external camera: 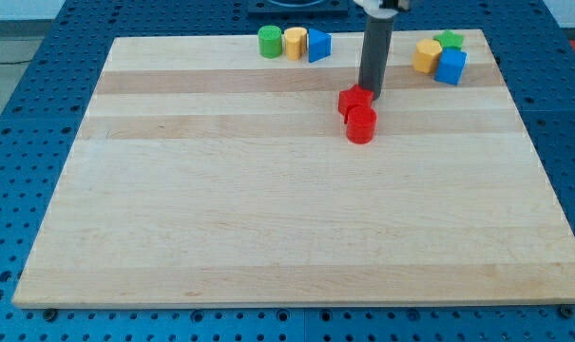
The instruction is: Move the blue cube towards the left side of the board
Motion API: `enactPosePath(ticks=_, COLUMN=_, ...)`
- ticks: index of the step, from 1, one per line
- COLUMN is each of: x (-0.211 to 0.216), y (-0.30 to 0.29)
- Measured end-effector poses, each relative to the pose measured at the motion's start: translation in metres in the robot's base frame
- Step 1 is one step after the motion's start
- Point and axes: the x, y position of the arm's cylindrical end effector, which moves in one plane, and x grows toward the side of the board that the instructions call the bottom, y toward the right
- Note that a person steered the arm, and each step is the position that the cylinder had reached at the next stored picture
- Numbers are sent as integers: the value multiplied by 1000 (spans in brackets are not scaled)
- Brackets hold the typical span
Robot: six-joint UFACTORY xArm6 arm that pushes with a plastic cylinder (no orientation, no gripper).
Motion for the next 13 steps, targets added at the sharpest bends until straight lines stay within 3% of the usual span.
enactPosePath(ticks=1, x=3, y=1)
enactPosePath(ticks=3, x=5, y=98)
enactPosePath(ticks=5, x=-37, y=168)
enactPosePath(ticks=6, x=-65, y=167)
enactPosePath(ticks=7, x=-69, y=123)
enactPosePath(ticks=10, x=-21, y=9)
enactPosePath(ticks=13, x=-17, y=-164)
